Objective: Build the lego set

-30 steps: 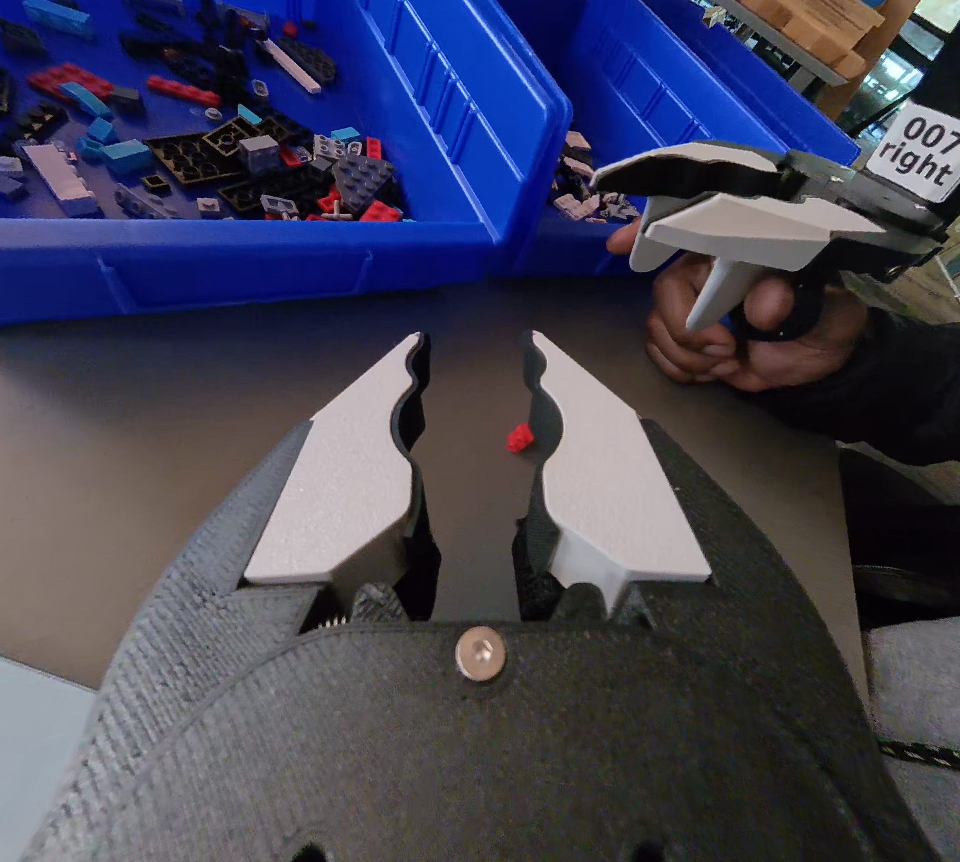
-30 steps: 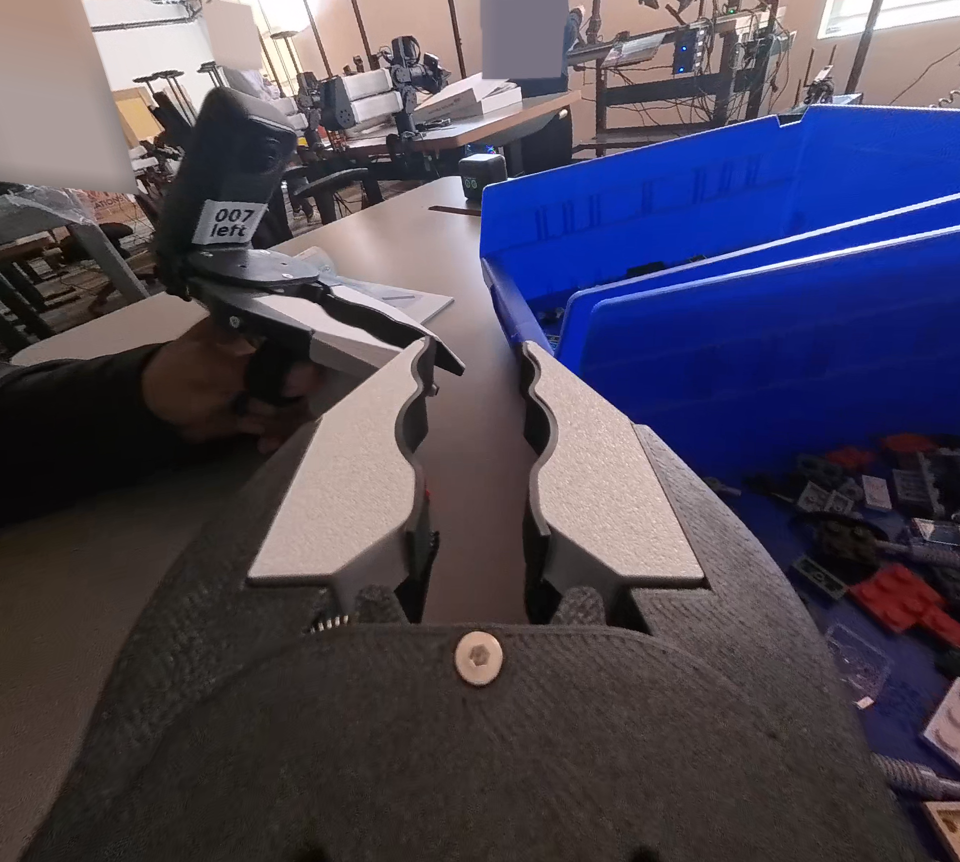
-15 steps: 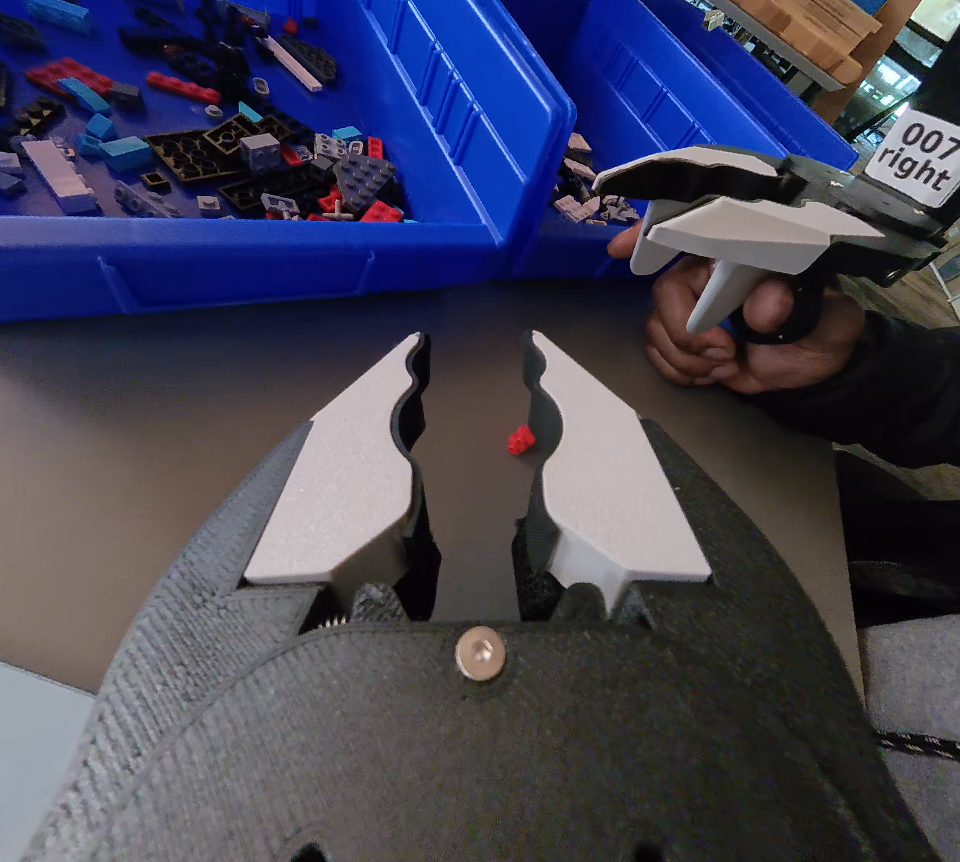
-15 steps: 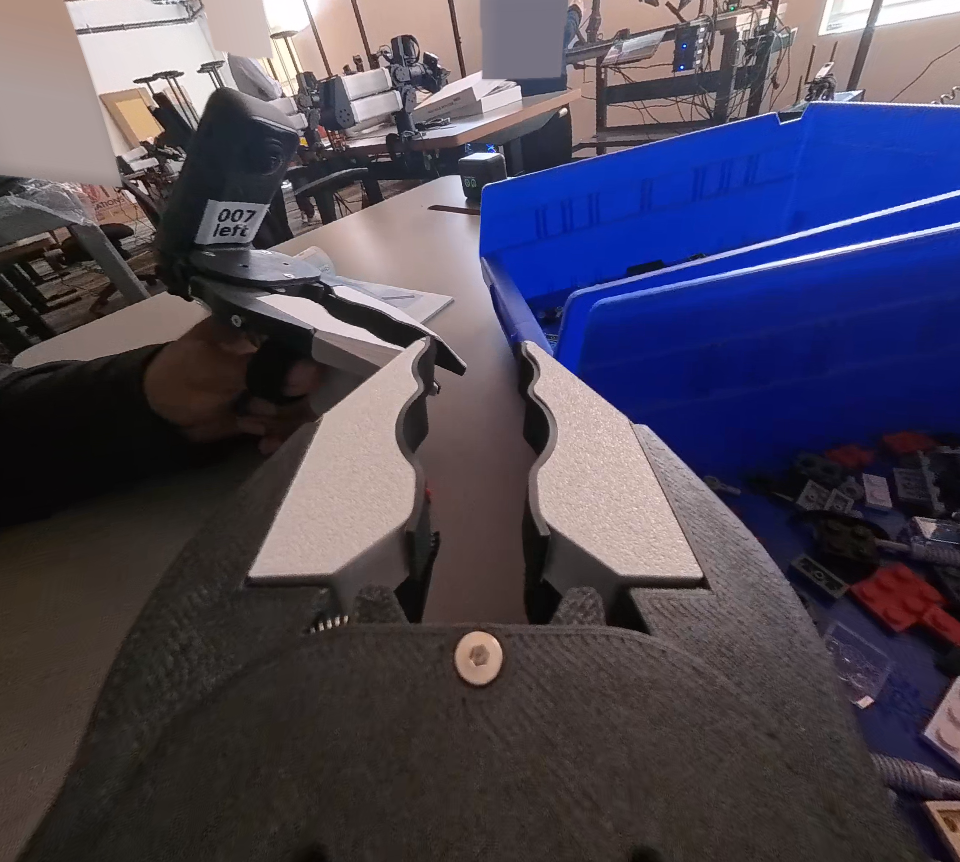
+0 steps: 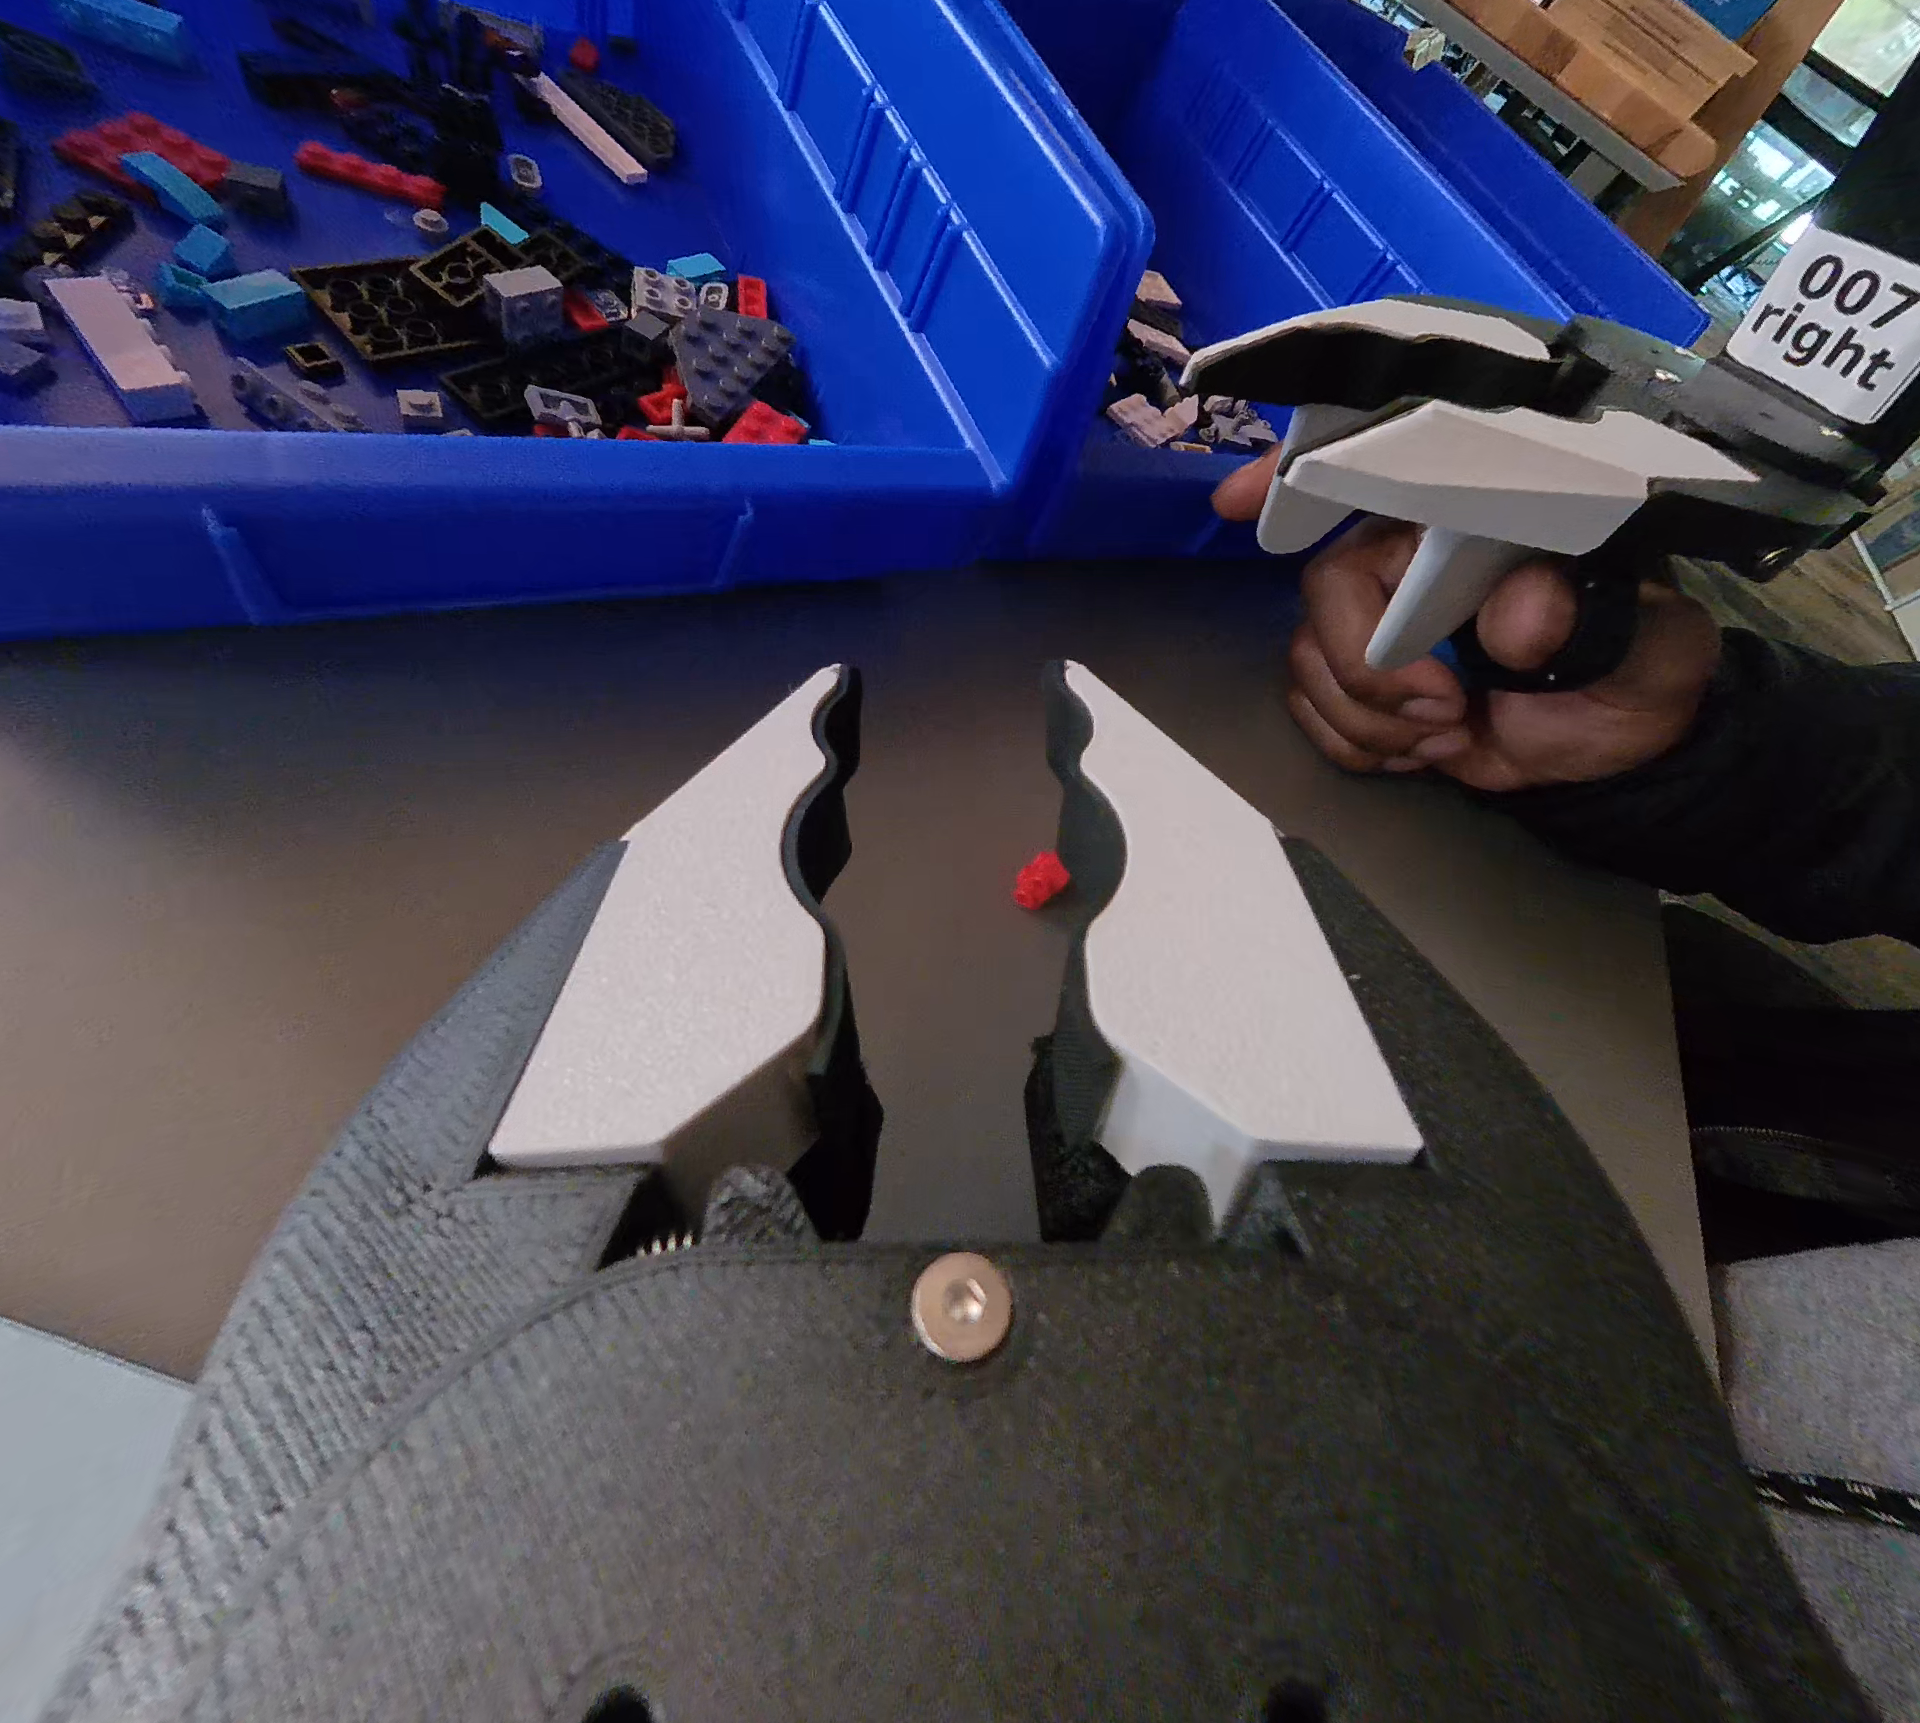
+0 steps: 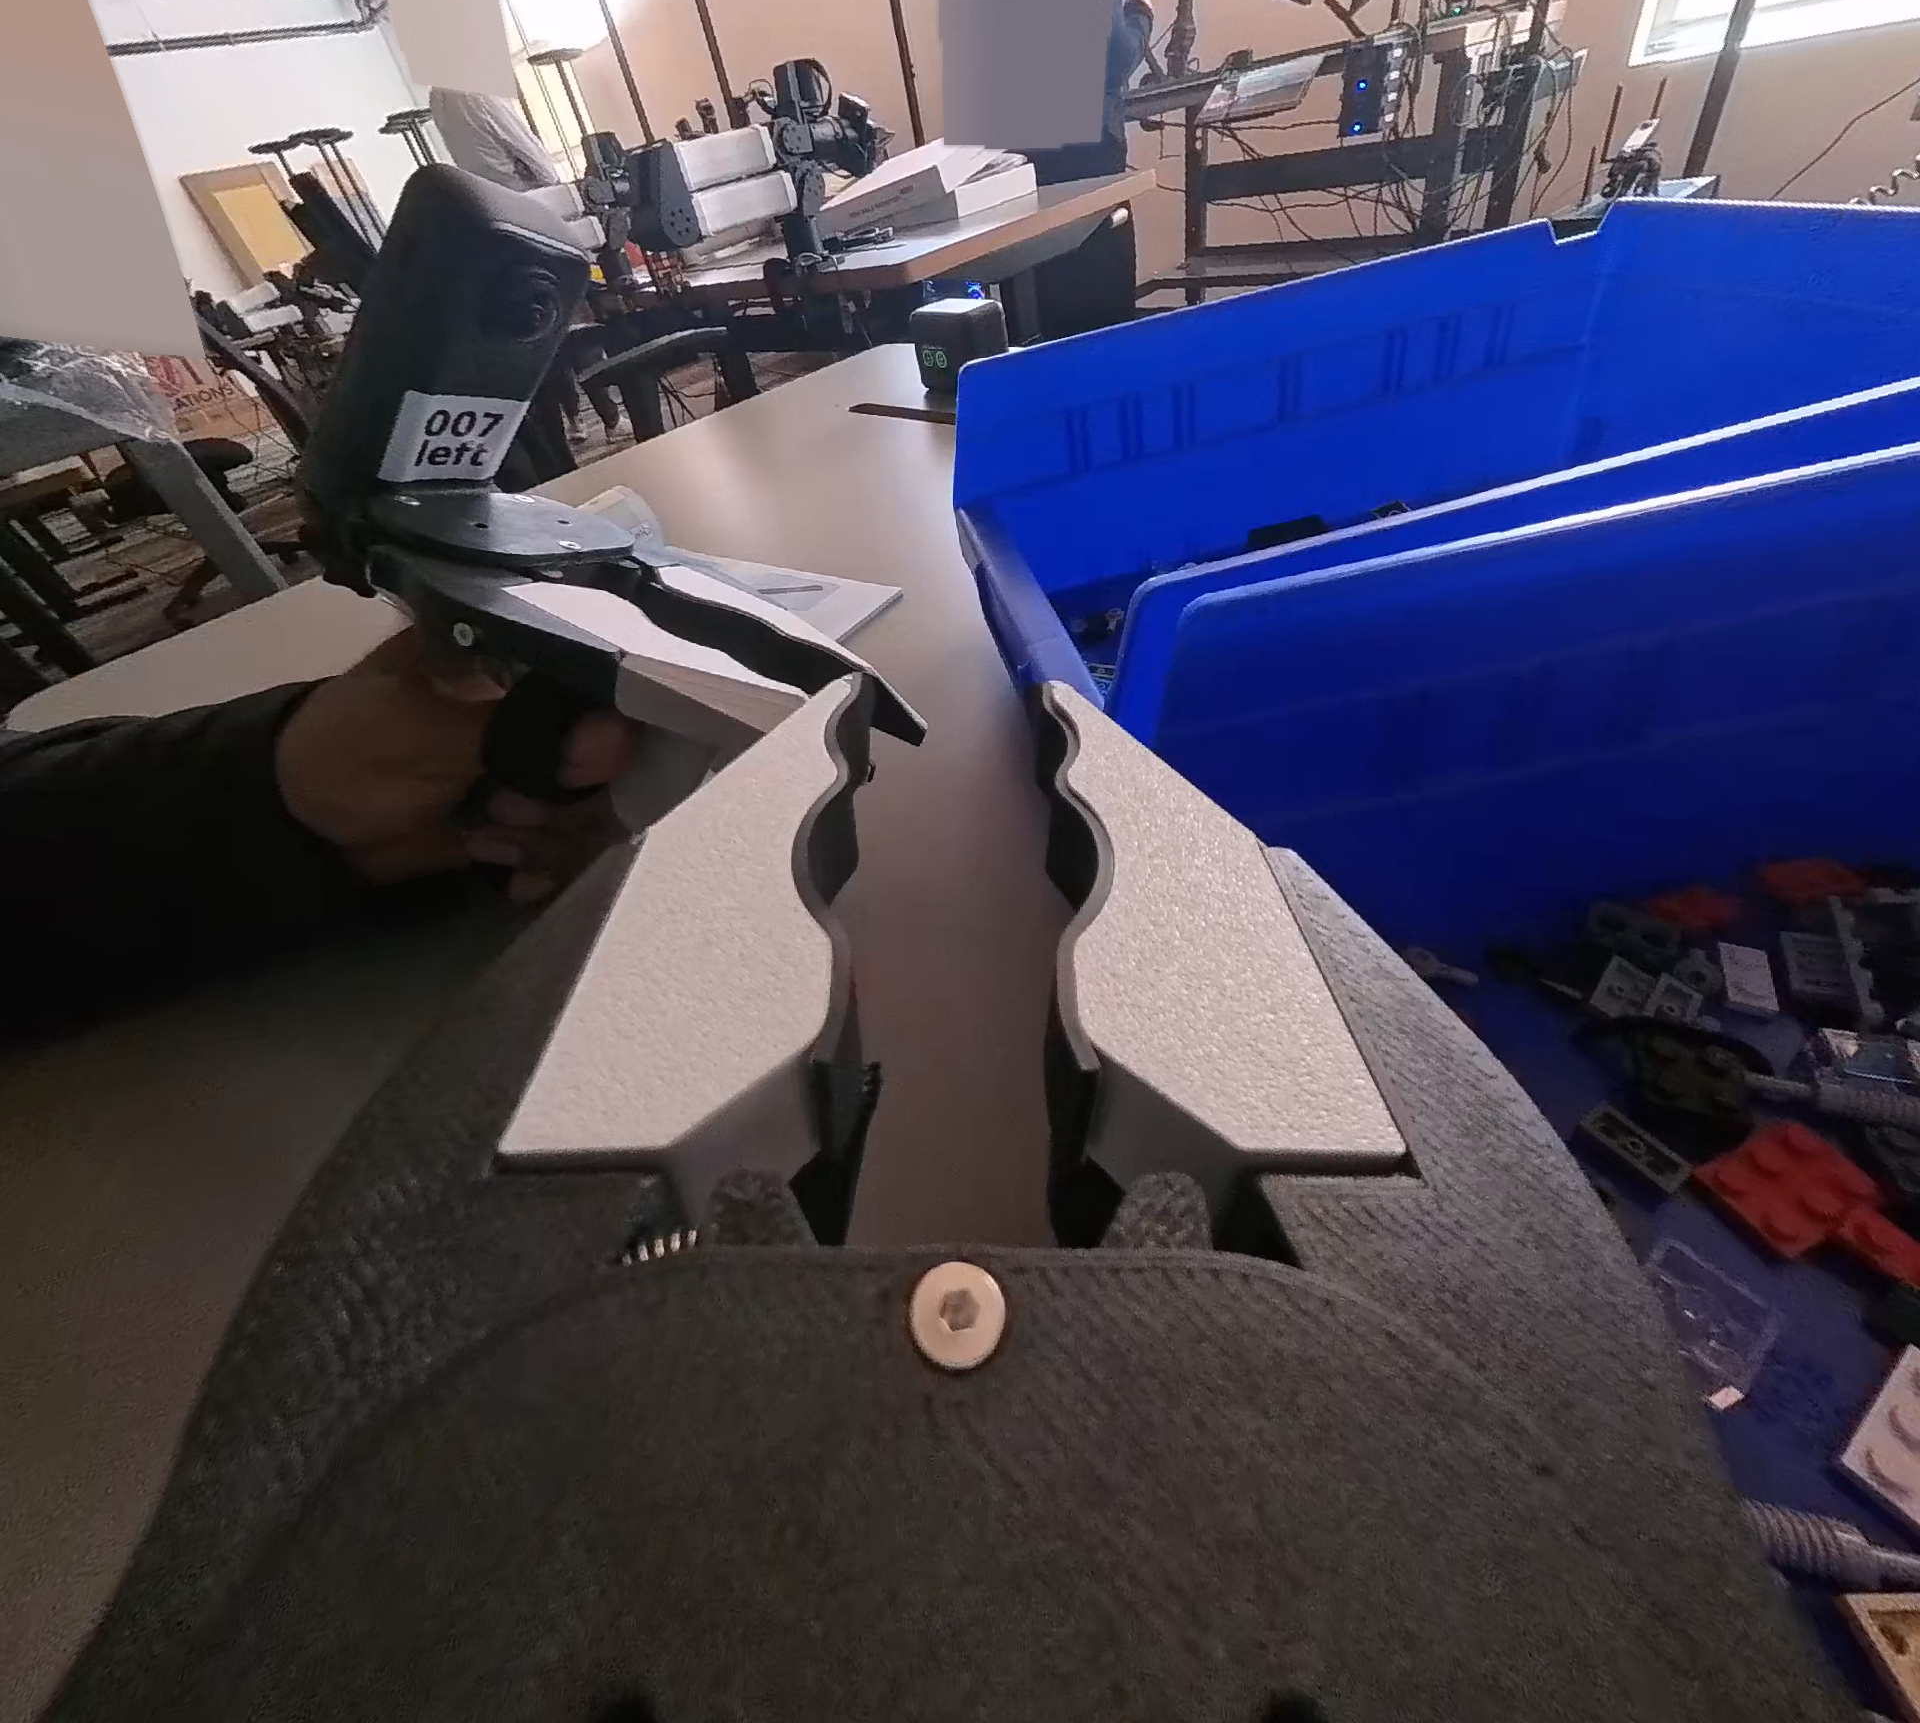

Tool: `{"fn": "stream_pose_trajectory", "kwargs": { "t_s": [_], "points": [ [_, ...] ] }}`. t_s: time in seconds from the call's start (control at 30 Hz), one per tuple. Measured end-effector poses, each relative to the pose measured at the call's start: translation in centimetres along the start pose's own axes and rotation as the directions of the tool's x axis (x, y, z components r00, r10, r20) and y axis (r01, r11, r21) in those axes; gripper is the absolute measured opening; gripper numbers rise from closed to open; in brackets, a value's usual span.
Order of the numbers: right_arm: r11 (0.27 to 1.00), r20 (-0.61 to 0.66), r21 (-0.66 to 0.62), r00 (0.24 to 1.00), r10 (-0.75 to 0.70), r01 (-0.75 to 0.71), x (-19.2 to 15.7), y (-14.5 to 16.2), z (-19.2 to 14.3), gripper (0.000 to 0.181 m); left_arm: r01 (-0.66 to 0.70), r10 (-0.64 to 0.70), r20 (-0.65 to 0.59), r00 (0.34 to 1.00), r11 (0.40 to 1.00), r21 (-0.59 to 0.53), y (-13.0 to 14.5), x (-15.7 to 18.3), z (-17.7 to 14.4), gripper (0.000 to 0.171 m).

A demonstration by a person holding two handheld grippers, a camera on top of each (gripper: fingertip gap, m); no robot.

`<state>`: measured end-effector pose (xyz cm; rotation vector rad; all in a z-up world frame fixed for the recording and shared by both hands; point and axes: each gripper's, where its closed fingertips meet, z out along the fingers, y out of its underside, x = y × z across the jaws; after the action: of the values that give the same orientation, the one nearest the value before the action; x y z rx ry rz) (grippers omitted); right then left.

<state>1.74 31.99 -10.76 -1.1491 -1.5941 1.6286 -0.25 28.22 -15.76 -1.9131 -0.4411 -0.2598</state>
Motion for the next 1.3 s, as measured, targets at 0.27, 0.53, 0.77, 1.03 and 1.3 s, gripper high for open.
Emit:
{"fn": "stream_pose_trajectory", "kwargs": {
  "t_s": [0.27, 0.53, 0.77, 1.03, 1.3],
  "points": [
    [1.000, -0.002, 0.000, 1.000, 0.004, -0.004, 0.0, 0.0, 0.1, 0.034, 0.008, -0.008, -0.004, 1.000, 1.000, 0.002, 0.0, 0.0, 0.0, 0.036],
    [0.999, -0.011, -0.011, 0.999, 0.039, -0.039, -1.0, 0.1, -0.2, 0.036, 0.019, -0.019, -0.009, 1.000, 1.000, 0.007, -0.1, -0.1, -0.1, 0.036],
    [0.992, 0.033, 0.127, 0.999, -0.007, 0.003, -6.4, -9.3, -5.1, 0.038, 0.017, -0.017, -0.008, 1.000, 1.000, 0.006, -0.1, -0.1, -0.1, 0.035],
    [0.976, -0.525, -0.218, 0.841, -0.128, 0.012, 9.4, -15.4, -19.1, 0.037, 0.002, -0.002, 0.000, 1.000, 1.000, 0.004, 0.0, 0.1, -0.1, 0.035],
    [0.482, -0.406, -0.842, 0.872, -0.273, -0.241, 19.2, -4.5, -26.7, 0.042, 0.000, 0.000, 0.011, 1.000, 1.000, 0.008, -0.1, 0.0, -0.1, 0.035]
  ]
}}
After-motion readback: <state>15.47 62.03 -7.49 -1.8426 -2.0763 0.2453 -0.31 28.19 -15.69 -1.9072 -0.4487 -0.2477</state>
